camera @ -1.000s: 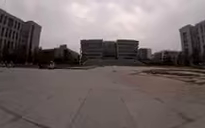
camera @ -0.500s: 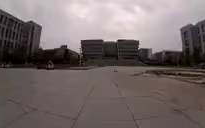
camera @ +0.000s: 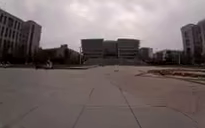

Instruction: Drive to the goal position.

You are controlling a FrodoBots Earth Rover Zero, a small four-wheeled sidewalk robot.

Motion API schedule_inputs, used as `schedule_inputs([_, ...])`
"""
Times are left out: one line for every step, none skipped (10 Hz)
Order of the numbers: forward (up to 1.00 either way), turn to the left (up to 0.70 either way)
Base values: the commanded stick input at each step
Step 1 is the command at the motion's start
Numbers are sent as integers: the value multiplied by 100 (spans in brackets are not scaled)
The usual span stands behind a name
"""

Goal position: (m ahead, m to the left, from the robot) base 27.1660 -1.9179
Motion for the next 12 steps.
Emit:
schedule_inputs([100,0])
schedule_inputs([100,0])
schedule_inputs([100,0])
schedule_inputs([100,0])
schedule_inputs([100,0])
schedule_inputs([100,0])
schedule_inputs([100,0])
schedule_inputs([100,0])
schedule_inputs([100,0])
schedule_inputs([100,0])
schedule_inputs([100,0])
schedule_inputs([100,0])
